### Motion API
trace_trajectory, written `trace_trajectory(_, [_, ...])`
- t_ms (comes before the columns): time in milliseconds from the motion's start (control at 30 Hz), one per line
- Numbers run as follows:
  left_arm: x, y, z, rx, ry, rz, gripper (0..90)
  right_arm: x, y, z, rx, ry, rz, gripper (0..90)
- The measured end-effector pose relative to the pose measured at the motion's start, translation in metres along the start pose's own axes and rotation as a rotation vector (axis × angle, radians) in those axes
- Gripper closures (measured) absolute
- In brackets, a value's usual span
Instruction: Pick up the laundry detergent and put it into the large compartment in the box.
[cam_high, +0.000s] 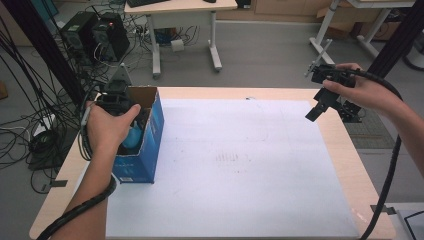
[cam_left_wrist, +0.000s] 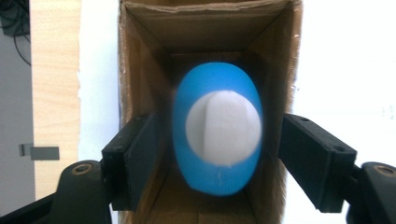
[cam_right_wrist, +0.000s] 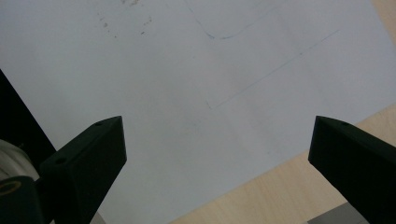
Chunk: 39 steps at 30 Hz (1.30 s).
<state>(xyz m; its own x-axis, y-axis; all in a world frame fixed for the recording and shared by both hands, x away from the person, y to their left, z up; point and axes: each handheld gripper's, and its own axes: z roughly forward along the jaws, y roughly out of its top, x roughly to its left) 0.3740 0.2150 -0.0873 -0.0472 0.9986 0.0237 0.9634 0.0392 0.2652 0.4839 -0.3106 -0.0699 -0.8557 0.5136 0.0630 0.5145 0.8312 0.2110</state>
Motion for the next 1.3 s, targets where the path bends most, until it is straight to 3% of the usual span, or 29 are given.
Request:
trace_trajectory(267, [0.0, -0.01, -0.022, -0.026, -0.012, 0.001, 14.4, 0.004, 0.0, -0.003, -0.01, -0.001, -0.008, 4.5])
trace_trajectory(633, [-0.013, -0.027, -0.054, -0.071, -0.006, 0.012, 8.2, 0.012, -0.002, -0.012, -0.023, -0.005, -0.019, 4.5])
trace_trajectory(933, [-0.029, -0.033, -0.069, -0.087, -0.011, 0.051, 8.0, 0.013, -0.004, -0.017, -0.022, -0.008, -0.018, 4.5])
trace_trajectory(1300, [-0.06, -0.038, -0.081, -0.107, -0.023, 0.122, 8.0, 0.012, -0.003, -0.019, -0.021, -0.011, -0.023, 4.5])
